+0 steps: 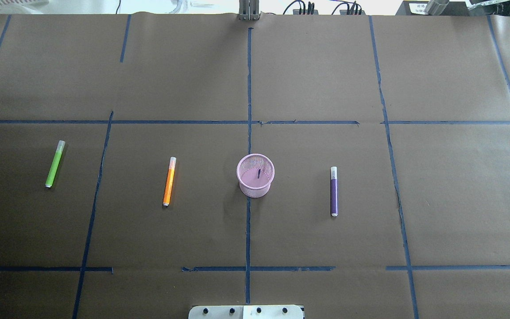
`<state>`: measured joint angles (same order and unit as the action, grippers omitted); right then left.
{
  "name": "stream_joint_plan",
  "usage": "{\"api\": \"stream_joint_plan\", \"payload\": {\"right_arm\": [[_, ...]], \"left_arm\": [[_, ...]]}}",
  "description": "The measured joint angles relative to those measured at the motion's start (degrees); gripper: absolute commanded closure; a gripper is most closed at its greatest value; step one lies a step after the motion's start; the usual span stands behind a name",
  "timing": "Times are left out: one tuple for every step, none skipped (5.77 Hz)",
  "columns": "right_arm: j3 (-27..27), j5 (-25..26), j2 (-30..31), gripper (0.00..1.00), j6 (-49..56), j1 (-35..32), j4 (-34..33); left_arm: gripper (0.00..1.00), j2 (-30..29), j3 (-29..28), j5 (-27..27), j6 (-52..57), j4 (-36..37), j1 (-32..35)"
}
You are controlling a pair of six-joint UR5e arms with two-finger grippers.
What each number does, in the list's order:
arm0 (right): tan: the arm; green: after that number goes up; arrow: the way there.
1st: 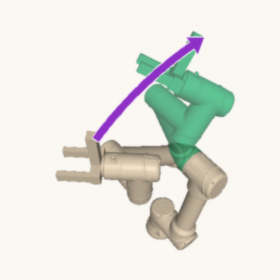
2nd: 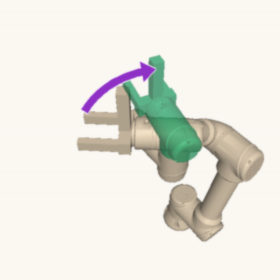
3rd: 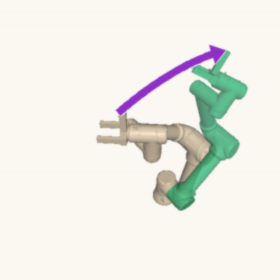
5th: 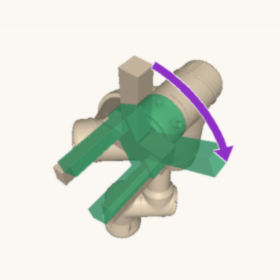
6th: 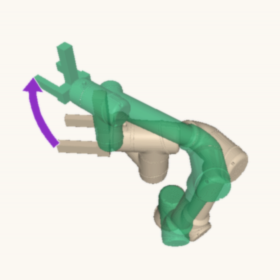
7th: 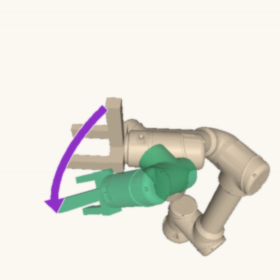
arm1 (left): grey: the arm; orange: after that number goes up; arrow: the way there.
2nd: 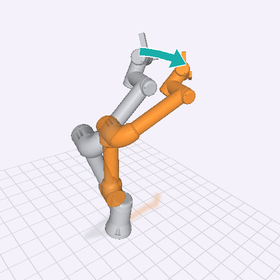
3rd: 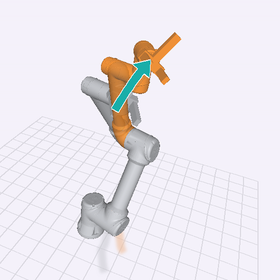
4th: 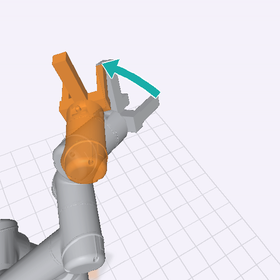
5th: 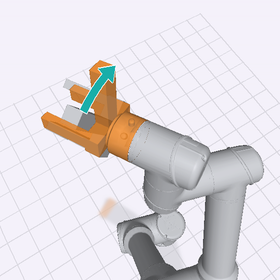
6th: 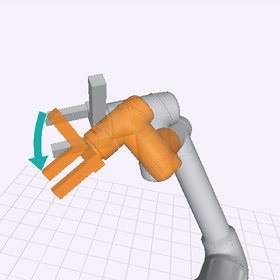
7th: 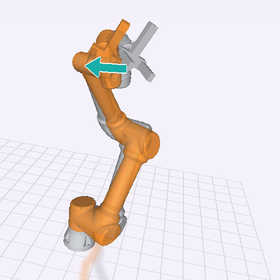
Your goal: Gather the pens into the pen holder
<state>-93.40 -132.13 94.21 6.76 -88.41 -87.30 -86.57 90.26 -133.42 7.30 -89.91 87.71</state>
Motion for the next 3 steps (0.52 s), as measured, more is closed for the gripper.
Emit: {"api": "stream_joint_plan", "payload": {"right_arm": [[-0.1, 0.1, 0.0, 0.0, 0.0, 0.0, 0.0], [-0.3, 0.6, 0.0, 0.0, 0.1, 0.0, 0.1], [-0.3, 1.1, -0.1, 0.0, 0.2, 0.1, 0.1]], "left_arm": [[0.0, 0.0, 0.0, 0.0, 0.0, 0.0, 0.0], [0.0, 0.0, 0.0, 0.0, -0.1, 0.0, 0.0], [0.0, 0.0, 0.1, 0.0, -0.1, 0.0, 0.0]]}}
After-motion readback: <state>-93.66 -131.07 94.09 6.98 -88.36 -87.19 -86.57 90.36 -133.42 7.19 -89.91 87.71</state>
